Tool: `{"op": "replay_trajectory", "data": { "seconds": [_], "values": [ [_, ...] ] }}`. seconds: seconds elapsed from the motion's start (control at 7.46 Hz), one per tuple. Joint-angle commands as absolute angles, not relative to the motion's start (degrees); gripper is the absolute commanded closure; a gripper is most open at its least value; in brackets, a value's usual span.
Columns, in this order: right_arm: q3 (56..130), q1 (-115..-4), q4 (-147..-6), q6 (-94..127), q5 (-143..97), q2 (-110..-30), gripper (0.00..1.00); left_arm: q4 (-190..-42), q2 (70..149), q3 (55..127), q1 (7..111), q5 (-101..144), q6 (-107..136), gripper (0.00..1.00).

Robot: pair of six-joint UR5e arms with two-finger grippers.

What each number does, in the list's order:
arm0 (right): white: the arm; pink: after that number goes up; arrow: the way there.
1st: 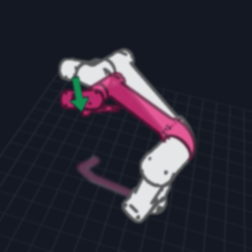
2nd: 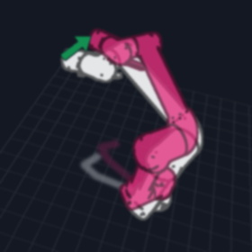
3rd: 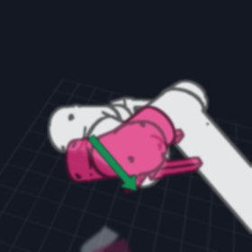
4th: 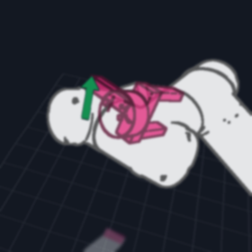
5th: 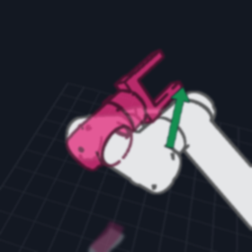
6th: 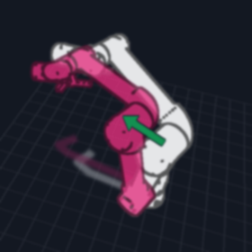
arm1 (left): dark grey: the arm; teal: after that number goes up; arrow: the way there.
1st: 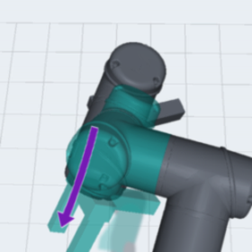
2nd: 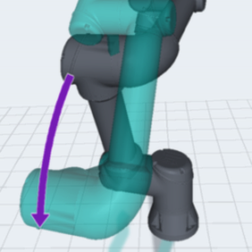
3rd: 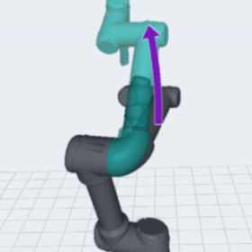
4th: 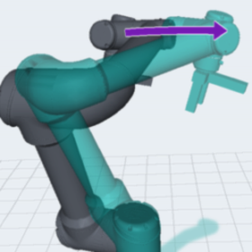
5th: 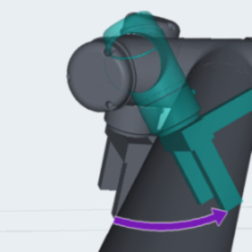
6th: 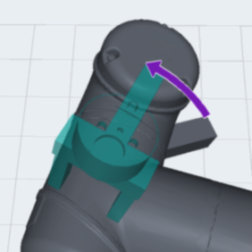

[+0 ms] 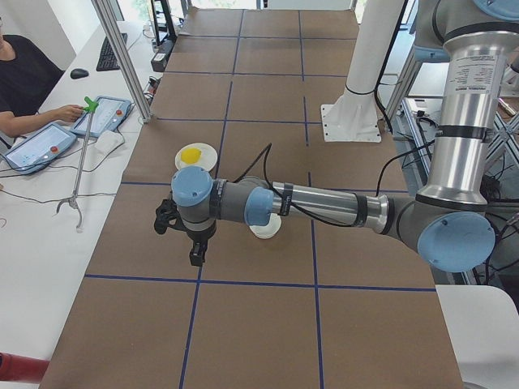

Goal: Move lemon from plate to bowl

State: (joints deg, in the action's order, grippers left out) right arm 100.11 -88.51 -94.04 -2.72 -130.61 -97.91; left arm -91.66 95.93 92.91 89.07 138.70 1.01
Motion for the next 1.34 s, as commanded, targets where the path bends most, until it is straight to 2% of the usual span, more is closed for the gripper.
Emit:
{"op": "replay_trajectory", "data": {
  "seconds": [0.0, 0.54, 0.94, 1.21],
  "values": [
    [100.11, -88.51, -94.04, -2.72, -130.61, -97.91, 0.0, -91.58, 102.0, 93.87, 84.04, 138.6, 2.89, 0.0],
    [100.11, -88.51, -94.04, -2.72, -130.61, -97.91, 0.0, -91.41, 115.01, 92.03, 66.06, 129.52, 31.99, 0.0],
    [100.11, -88.51, -94.04, -2.72, -130.69, -97.91, 0.0, -92.02, 131.7, 75.64, 60.13, 128.76, 40.24, 0.0],
    [100.2, -88.51, -94.04, -2.72, -130.69, -97.91, 0.0, -100.31, 136.65, 66.4, 58.29, 128.85, 45.74, 0.0]
  ]
}}
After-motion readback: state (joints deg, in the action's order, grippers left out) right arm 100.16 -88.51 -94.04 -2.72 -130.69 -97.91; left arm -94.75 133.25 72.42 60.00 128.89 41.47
